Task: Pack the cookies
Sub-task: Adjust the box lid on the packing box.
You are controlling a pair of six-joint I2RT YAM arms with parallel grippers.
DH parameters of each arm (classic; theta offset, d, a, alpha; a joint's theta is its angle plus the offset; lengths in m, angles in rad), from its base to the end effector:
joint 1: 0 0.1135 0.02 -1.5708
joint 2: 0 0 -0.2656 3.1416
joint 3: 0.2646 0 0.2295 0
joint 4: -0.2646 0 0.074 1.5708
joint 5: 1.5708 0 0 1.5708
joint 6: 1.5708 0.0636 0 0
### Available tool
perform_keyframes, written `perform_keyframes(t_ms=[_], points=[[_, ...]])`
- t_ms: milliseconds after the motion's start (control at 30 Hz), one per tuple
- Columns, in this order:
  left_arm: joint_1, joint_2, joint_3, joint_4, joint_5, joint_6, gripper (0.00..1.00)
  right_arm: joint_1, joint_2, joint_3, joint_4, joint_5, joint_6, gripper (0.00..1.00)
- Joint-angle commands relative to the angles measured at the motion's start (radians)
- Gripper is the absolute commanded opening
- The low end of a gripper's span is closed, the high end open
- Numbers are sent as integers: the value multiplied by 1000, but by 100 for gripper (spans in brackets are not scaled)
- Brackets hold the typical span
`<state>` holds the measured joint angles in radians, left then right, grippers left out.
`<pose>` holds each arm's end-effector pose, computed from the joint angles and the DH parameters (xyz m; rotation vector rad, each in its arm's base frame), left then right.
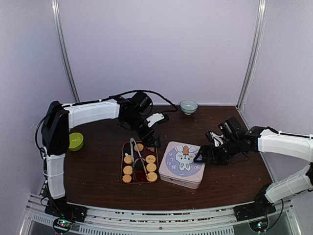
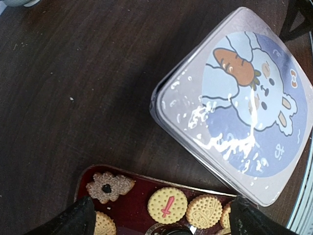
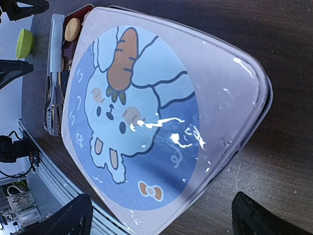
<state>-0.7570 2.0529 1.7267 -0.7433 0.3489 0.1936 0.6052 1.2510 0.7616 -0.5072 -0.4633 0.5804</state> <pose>0.3024 -0.3156 0.2174 1.3361 2.3314 -0.6455 0.1741 0.1550 0.2046 -0.2256 2.7479 0.9918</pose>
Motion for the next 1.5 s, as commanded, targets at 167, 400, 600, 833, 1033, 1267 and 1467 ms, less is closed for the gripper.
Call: perform_keyframes(t_ms=[167, 400, 600, 833, 1033, 1267, 1467], points=[[-76, 10, -31, -16, 25, 90, 98, -33, 31, -36, -17, 87, -22, 96], [-103, 103, 60, -18, 6, 83, 98, -83, 123, -34, 59, 103, -3, 83], [-104, 182, 171, -34, -21, 79, 98, -93, 131, -87, 115, 91, 17, 76], [-105, 229, 251, -45, 3, 75, 98, -93, 54, -134, 107, 84, 19, 74], [-116, 231, 222, -48, 64, 75, 98, -93, -44, -138, 101, 45, 58, 77], [-116, 236, 194, -48, 96, 73, 97, -91, -51, -89, 132, -11, 92, 82], [-118, 219, 192, -48, 113, 65, 98, -72, -10, -87, 155, -12, 97, 82]])
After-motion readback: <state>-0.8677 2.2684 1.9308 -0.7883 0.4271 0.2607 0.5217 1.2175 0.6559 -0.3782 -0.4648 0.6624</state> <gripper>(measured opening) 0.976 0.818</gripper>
